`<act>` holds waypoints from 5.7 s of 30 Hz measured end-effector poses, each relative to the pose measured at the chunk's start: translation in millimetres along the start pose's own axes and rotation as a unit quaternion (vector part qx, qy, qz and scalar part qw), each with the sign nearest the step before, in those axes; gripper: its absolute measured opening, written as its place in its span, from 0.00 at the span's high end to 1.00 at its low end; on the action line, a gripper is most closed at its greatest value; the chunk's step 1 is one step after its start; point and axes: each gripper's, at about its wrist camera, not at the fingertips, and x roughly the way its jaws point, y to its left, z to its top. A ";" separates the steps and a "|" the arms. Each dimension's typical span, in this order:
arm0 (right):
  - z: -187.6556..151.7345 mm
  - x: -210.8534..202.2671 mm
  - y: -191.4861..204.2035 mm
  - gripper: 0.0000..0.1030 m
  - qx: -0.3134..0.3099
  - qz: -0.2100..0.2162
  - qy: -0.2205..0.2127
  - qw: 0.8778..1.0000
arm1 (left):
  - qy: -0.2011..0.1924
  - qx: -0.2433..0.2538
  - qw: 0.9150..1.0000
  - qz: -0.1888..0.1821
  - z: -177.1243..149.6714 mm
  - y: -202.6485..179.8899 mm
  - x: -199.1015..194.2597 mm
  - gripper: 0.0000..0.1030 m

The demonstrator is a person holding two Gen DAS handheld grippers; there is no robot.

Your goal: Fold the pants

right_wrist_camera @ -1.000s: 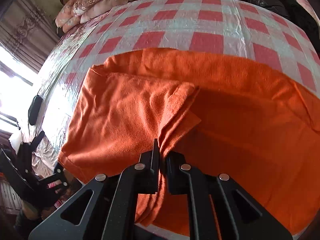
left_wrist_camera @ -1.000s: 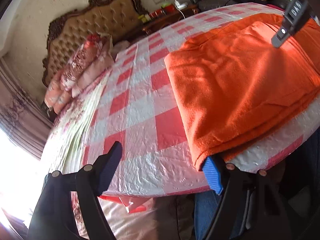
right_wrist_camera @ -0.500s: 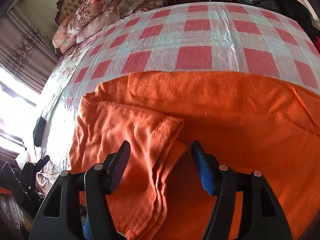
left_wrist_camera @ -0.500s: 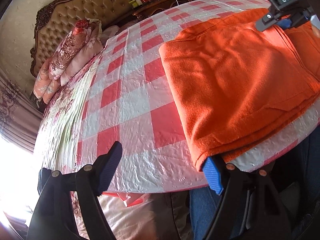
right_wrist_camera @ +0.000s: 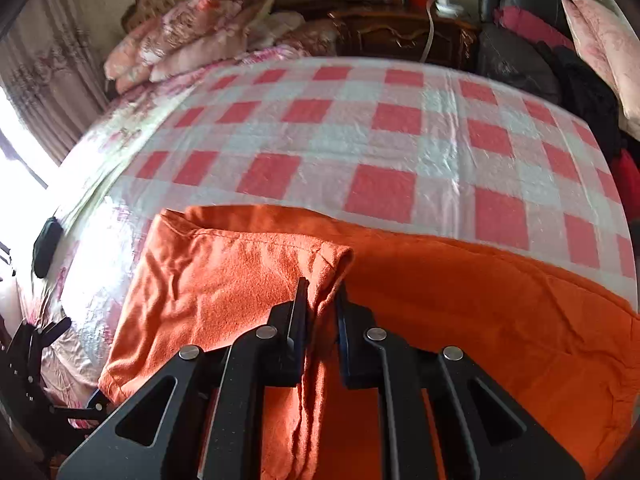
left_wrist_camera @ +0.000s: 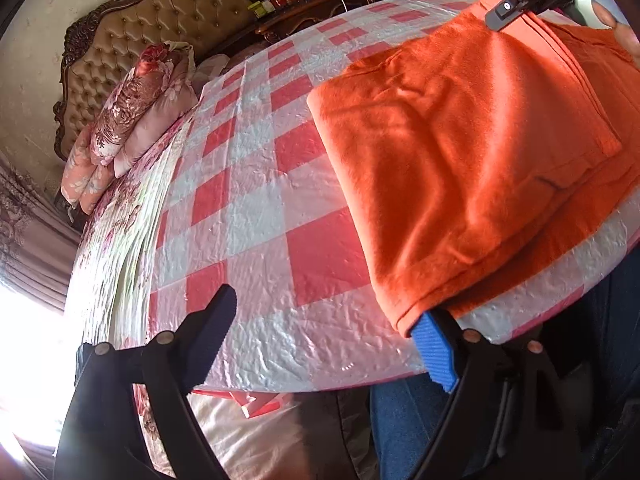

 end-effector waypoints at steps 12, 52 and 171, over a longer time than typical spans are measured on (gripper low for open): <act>-7.7 28.5 -52.6 0.93 0.098 0.092 0.008 0.991 | -0.016 -0.005 1.000 0.014 -3.5 -5.9 -3.1 0.18; -130.3 -47.2 -7.7 1.00 0.089 0.016 0.077 0.993 | -0.140 0.108 0.976 0.126 -37.2 -43.6 -18.2 0.10; -41.9 -6.3 -102.0 0.34 0.287 0.253 0.142 0.913 | -0.232 -0.007 0.960 -0.156 84.2 -95.0 -89.0 0.96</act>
